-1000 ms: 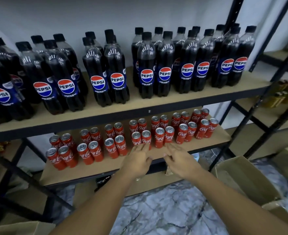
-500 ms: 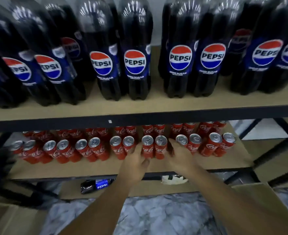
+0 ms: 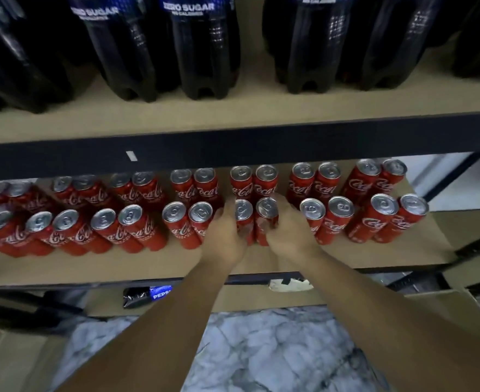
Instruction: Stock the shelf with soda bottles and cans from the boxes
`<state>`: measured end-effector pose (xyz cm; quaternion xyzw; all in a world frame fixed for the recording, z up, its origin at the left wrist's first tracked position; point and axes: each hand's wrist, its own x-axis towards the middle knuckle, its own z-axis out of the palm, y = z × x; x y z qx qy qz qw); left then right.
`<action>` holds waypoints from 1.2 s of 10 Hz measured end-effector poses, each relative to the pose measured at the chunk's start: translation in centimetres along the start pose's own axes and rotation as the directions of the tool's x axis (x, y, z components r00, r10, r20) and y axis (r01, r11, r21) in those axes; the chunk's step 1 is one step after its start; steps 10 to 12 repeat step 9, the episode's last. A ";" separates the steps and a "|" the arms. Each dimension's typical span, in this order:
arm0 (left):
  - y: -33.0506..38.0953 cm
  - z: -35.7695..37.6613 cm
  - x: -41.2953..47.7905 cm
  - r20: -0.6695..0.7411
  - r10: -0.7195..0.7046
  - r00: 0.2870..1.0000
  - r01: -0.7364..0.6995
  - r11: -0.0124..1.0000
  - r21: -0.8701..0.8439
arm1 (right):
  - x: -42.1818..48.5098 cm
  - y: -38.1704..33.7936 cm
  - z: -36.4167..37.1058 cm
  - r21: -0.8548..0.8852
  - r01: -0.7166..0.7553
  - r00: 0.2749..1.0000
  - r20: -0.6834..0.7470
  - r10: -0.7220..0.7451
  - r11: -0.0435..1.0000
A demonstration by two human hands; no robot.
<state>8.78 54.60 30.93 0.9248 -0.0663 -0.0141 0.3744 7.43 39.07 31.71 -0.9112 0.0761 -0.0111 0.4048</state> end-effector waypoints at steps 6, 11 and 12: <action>2.7 -9.3 -5.8 0.132 0.140 0.981 -0.163 0.970 0.179 | -8.2 -5.4 -5.3 -0.206 0.130 0.989 0.091 -0.113 0.970; 4.7 -17.5 -11.0 0.235 0.144 0.961 -0.209 0.936 0.283 | -15.0 -12.7 -7.7 -0.305 0.149 0.987 0.110 -0.120 0.941; 4.7 -17.5 -11.0 0.235 0.144 0.961 -0.209 0.936 0.283 | -15.0 -12.7 -7.7 -0.305 0.149 0.987 0.110 -0.120 0.941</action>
